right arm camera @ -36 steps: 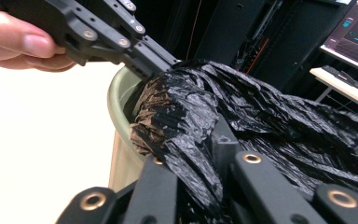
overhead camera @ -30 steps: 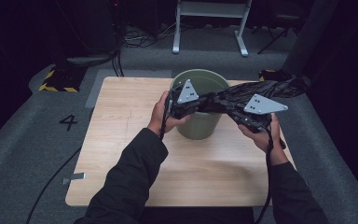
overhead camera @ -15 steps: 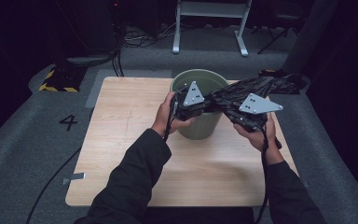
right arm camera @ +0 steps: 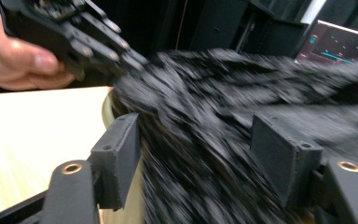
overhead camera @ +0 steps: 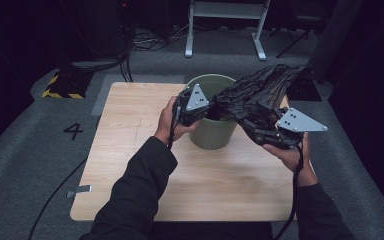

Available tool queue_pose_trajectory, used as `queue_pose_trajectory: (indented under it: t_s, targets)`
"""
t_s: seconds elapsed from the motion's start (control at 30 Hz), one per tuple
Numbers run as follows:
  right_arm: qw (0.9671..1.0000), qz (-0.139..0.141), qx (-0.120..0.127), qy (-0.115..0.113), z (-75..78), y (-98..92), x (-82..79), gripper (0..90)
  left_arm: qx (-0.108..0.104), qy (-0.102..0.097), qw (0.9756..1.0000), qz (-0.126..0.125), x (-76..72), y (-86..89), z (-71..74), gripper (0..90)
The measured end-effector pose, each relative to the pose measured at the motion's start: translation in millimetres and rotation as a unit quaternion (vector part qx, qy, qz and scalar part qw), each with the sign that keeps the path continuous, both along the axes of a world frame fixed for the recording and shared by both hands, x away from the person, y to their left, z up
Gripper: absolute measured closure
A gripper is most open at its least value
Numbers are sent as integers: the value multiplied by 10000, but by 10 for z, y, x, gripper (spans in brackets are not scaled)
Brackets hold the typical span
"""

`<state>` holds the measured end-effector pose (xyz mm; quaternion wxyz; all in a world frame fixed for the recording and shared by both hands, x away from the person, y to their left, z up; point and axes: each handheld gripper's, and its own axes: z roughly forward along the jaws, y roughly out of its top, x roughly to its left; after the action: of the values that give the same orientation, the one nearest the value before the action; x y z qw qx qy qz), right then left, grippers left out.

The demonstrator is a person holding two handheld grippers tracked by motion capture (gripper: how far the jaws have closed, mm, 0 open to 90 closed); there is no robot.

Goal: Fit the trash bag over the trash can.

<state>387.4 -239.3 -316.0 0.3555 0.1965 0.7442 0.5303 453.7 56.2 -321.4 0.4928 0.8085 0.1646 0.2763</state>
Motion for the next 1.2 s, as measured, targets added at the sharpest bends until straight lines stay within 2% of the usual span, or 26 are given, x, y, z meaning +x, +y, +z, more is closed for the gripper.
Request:
queue_pose_trajectory:
  t_s: [0.07,0.1,0.13,0.17,0.23,0.3,0.33,0.37,0.4,0.43,0.47,0.5,0.53,0.57,0.63,0.67,0.73,0.87,0.93,1.0,1.07,1.13,1.17,1.2]
  targets:
    - [10000,14,45,84,-39,-65,-2,308,-25,17,10000,55,9,66,-11,874]
    - [9997,-51,-20,222,-88,-105,15,296,-63,43,9999,88,13,131,-30,873]
    - [9997,-51,-20,222,-88,-105,15,296,-63,43,9999,88,13,131,-30,873]
    - [9991,7,61,413,-144,-138,46,307,-43,51,9999,127,24,203,-57,873]
    - [9988,1,65,481,-172,-148,57,318,-83,82,9998,147,30,242,-73,872]
    - [9980,136,79,612,-221,-156,75,430,-167,130,9996,171,40,314,-99,870]
    - [9974,248,42,673,-245,-144,83,456,-190,139,9995,190,39,339,-110,867]
    - [9971,393,-43,650,-286,-83,83,597,-223,141,9995,193,36,359,-119,845]
    - [9968,486,-136,621,-301,-44,84,634,-232,121,9993,253,27,388,-125,817]
    - [9967,524,-203,589,-316,2,85,675,-254,125,9991,310,24,396,-128,749]
    - [9967,524,-203,589,-316,2,85,675,-254,125,9991,310,24,396,-128,692]
    - [9960,619,-325,564,-332,81,87,770,-361,217,9987,275,17,425,-128,620]
    - [9959,627,-369,535,-335,105,87,789,-361,217,9987,275,17,425,-128,553]
    - [9958,640,-418,499,-332,135,85,814,-490,274,9979,318,-7,449,-106,465]
    - [9957,649,-466,471,-325,150,84,832,-544,310,9977,248,-24,463,-88,430]
    - [9957,628,-510,440,-302,161,82,862,-573,280,9976,286,-46,472,-68,305]
    - [9959,617,-527,405,-289,159,83,868,-647,248,9973,250,-94,486,-11,279]
    - [9960,583,-562,368,-251,152,79,884,-784,273,9965,-133,-186,447,90,233]
    - [9960,585,-576,366,-245,159,78,890,-736,275,9962,-386,-235,382,125,208]
    - [9957,587,-615,369,-246,178,73,892,-615,204,9967,-488,-285,305,138,199]
    - [9957,596,-604,363,-243,191,74,891,-538,245,9963,-617,-310,234,137,185]
    - [9955,630,-618,335,-235,209,63,891,-264,47,9987,-432,-345,143,130,230]
    - [9951,676,-649,317,-226,235,37,887,-169,-41,9992,-370,-355,111,125,370]
    - [9951,676,-649,317,-226,235,37,887,-61,-126,9995,-292,-356,86,121,370]
